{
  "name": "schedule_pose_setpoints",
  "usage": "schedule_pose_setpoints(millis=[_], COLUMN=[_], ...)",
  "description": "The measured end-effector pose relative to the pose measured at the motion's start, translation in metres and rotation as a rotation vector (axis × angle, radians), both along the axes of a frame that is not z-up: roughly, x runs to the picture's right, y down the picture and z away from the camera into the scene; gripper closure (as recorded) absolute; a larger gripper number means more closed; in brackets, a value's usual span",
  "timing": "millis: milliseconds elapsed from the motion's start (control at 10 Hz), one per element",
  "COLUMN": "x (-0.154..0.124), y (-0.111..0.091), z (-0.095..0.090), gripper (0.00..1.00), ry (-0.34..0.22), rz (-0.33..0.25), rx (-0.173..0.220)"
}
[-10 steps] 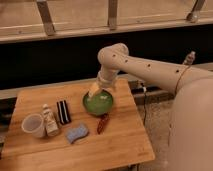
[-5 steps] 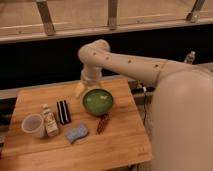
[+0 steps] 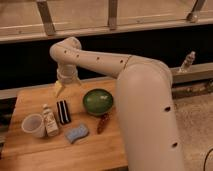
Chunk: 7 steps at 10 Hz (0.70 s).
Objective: Place the eraser on the white sponge
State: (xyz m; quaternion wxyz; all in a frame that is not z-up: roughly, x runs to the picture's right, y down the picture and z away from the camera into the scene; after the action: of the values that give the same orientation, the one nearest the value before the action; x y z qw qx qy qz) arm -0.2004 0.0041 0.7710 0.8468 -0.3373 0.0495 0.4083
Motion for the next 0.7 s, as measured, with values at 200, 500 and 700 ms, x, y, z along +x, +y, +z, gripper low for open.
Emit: schedule_pose_setpoints(millis=[200, 500, 700], x=[0.003, -0.006, -0.028], y=[-0.001, 0.012, 0.032], z=[0.001, 0.006, 0.024], gripper=[0.20, 0.20, 0.20], ry=[0.006, 0.000, -0.014], rz=[0.002, -0.029, -0.069], rx=[0.002, -0.037, -0.073])
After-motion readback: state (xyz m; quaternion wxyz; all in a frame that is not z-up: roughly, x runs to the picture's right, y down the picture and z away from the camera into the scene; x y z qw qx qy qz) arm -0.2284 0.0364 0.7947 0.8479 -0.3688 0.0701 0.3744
